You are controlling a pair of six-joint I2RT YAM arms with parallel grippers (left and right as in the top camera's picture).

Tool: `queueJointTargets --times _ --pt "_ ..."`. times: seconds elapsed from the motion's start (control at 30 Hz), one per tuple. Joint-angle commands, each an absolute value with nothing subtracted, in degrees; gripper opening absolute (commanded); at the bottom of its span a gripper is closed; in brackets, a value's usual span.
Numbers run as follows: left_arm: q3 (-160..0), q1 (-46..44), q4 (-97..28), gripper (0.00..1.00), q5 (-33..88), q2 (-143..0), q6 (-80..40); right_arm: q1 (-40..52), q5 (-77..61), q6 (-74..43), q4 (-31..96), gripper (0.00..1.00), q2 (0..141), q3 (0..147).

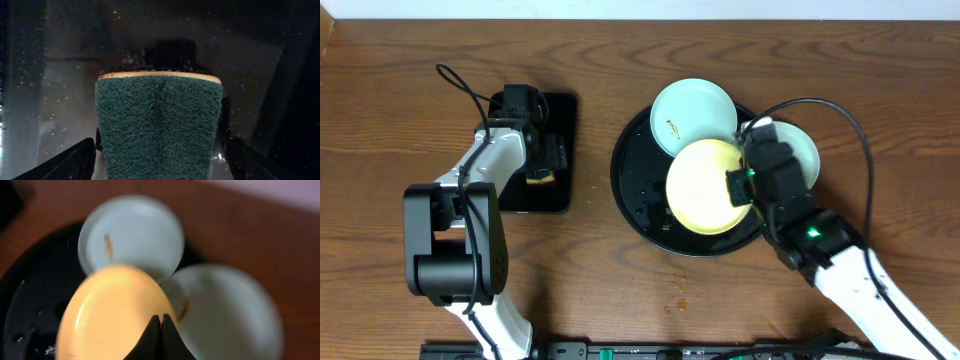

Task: Clean dirty plates on tray and stack at the side
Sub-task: 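Lift the yellow plate with the right gripper toward the right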

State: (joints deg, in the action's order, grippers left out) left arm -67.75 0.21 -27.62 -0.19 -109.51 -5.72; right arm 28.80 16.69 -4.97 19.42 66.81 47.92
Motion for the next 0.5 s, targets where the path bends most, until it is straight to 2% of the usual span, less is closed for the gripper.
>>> queueJointTargets --times 0.0,0.2,0.23,0.27,0.3,0.37,0.47 --pt "-67.72 0.36 -27.73 0.84 -0.69 -109.3 -4.97 29.78 24.58 5.89 19.97 0.01 65.58 49.52" --pt "-67.72 0.36 -27.73 0.84 -0.69 -109.3 -4.97 30.79 28.42 11.18 20.01 0.01 65.54 49.93" --pt "-67.72 0.36 -27.73 0.84 -0.69 -109.3 -4.97 30.94 28.51 9.56 20.34 0.09 65.54 49.93" --pt "-67.72 0.36 -27.73 0.84 -0.69 -109.3 -4.95 30.94 28.47 7.33 20.93 0.26 65.54 49.93" --pt "-67.72 0.36 -27.73 0.84 -0.69 -109.3 -4.97 30.79 28.42 4.71 21.91 0.33 65.54 49.93" --pt "-67.72 0.36 -27.73 0.84 -0.69 -109.3 -4.97 30.04 26.04 0.16 25.04 0.4 65.6 49.93" --pt "-67.72 0.36 -27.73 0.84 -0.69 -109.3 -4.97 26.68 14.41 0.47 30.7 0.48 66.35 49.93"
